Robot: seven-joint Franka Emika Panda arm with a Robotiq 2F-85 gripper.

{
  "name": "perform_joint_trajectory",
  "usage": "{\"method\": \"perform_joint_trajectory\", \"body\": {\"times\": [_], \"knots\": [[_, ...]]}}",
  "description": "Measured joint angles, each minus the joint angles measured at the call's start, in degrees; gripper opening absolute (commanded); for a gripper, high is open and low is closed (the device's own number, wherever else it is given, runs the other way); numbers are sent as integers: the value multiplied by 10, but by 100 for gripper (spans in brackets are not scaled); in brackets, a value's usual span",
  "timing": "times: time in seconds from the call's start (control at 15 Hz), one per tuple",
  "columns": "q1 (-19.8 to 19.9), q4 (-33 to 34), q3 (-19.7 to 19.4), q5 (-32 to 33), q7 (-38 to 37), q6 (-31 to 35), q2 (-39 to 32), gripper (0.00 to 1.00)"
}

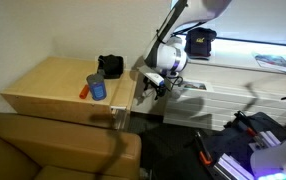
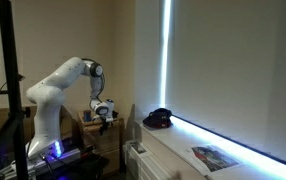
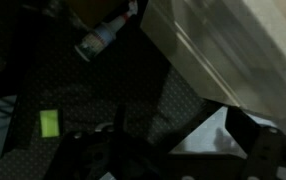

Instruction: Put the sock inside the bowl and close the top compartment

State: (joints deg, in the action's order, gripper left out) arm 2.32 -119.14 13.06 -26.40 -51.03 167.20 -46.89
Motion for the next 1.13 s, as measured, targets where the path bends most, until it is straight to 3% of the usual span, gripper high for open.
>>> {"method": "perform_joint_trajectory", "body": {"times": [0.13, 0.33, 0.47, 0.6, 0.87, 1.13], "knots": [[62, 4, 67, -35, 78, 36, -13, 100], [175, 7, 174, -36, 187, 67, -46, 100], [232, 7, 217, -27, 262, 62, -69, 100], [229, 7, 192, -24, 302, 50, -71, 100], [206, 8, 172, -28, 307, 50, -71, 100], [144, 35, 111, -34, 289, 35, -78, 100]]}}
